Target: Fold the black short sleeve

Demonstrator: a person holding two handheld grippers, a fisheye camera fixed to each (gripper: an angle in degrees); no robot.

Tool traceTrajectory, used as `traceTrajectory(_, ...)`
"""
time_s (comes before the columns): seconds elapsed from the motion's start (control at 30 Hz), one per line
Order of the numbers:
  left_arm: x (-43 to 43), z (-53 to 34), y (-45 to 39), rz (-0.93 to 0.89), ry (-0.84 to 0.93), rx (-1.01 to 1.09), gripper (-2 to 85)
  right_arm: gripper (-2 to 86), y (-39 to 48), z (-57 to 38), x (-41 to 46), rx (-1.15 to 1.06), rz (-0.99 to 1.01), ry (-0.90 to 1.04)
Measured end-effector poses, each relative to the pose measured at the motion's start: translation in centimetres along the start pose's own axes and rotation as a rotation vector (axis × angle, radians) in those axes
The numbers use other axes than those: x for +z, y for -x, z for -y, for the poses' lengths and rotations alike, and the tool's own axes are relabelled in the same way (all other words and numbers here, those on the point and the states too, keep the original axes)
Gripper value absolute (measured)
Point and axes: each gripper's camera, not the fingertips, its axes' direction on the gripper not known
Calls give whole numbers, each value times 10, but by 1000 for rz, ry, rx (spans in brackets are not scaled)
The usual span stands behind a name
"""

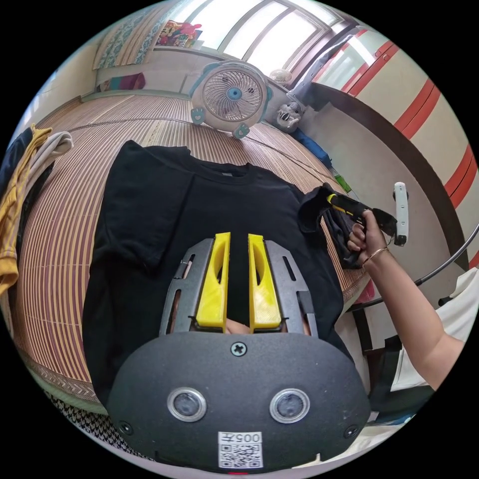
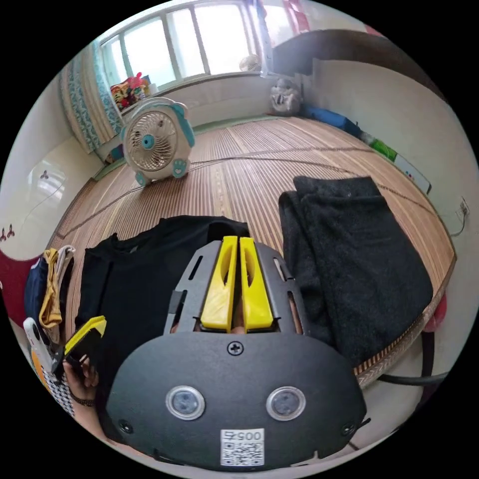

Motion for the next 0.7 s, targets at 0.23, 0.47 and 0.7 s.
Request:
traceTrajectory(0.23,-3,0,1,5,8,4,68,-8,60,6,-9,-204,64,-15)
traceTrajectory(0.47,-8,-1,3,8,13,2,68,4,93,5,33,-214,75,103)
traceTrajectory(0.7,-16,-2,3,-1,10,1,68,68,102,-7,56,-252,-68,173)
